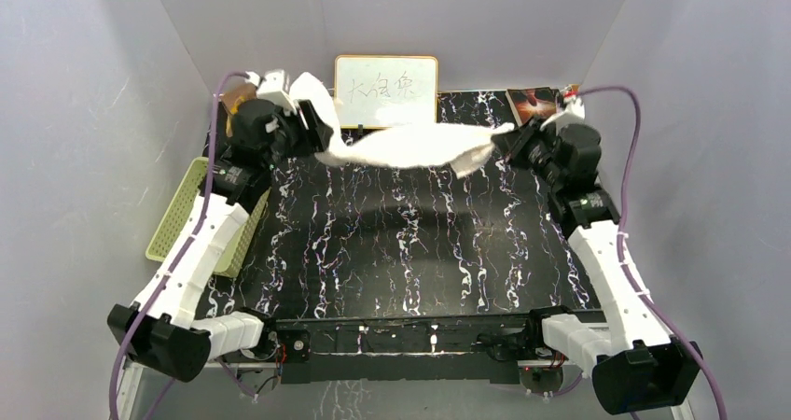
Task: Roll the towels
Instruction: Flatten out the towel at the center of the board.
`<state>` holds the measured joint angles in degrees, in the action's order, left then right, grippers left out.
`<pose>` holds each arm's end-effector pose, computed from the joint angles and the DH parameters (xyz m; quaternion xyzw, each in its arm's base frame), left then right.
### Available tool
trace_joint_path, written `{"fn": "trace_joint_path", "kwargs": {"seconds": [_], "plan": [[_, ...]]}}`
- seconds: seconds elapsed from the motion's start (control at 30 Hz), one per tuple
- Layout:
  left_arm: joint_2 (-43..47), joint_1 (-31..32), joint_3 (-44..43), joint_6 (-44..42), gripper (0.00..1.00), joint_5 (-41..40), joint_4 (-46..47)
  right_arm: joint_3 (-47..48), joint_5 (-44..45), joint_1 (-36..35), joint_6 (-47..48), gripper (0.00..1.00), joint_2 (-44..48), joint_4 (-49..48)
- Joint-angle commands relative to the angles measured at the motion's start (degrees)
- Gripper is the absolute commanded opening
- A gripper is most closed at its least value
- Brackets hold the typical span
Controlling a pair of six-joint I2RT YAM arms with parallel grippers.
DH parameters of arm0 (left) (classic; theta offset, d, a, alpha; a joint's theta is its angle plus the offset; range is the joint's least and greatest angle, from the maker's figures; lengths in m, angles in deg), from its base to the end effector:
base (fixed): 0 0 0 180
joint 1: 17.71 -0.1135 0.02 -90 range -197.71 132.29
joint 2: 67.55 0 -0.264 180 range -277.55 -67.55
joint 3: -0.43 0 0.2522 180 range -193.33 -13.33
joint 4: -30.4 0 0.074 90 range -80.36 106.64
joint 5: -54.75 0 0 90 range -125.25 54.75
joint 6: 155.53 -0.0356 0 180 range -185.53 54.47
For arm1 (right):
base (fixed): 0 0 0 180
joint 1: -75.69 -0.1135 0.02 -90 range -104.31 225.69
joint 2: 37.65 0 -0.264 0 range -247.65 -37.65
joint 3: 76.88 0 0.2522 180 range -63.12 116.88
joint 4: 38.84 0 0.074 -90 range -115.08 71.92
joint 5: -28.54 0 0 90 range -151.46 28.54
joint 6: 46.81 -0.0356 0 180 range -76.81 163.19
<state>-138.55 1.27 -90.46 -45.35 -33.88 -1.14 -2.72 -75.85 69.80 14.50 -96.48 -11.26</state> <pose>0.2631 -0.0914 0.4268 -0.0006 0.7752 -0.2204 0.5920 0.2305 0.0327 0.3830 0.0756 0.7727 0.2782 0.5656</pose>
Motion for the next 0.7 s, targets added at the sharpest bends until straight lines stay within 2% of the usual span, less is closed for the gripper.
{"fn": "trace_joint_path", "kwargs": {"seconds": [0.0,0.03,0.07,0.13,0.2,0.23,0.33,0.47,0.67], "plan": [[-6.27,-0.32,14.93,2.17,0.65,-5.82,-6.69,-14.25,9.08,0.52,-6.66,0.19,0.49,1.34],[-7.01,-0.47,16.53,2.22,0.71,-5.81,-7.07,-16.73,9.65,0.80,-8.02,0.33,-0.34,2.83],[-8.51,-0.52,17.27,2.16,0.74,-5.70,-8.12,-18.46,8.41,0.91,-8.16,0.43,-1.25,3.22],[-7.78,-0.59,18.21,1.87,0.79,-5.90,-8.10,-19.53,7.74,0.83,-8.61,0.56,-2.44,5.64],[-4.74,-1.14,18.26,0.42,0.95,-6.91,-7.80,-20.42,8.73,0.85,-8.34,0.67,-1.56,5.34],[-4.33,-1.74,17.66,-0.55,0.98,-6.98,-8.16,-20.82,9.74,0.89,-7.87,0.70,-0.80,4.30],[-6.93,-2.96,15.13,-3.96,0.98,-5.73,-9.85,-19.77,10.48,0.87,-4.01,0.73,-1.00,2.92],[-12.07,-3.44,14.46,-6.83,0.98,-3.70,-8.84,-13.47,8.13,0.52,3.08,0.72,-8.22,6.20],[-20.51,-3.42,10.25,-15.80,0.91,7.92,-2.48,-2.80,13.99,-0.17,6.74,0.71,-21.39,6.28]]}}
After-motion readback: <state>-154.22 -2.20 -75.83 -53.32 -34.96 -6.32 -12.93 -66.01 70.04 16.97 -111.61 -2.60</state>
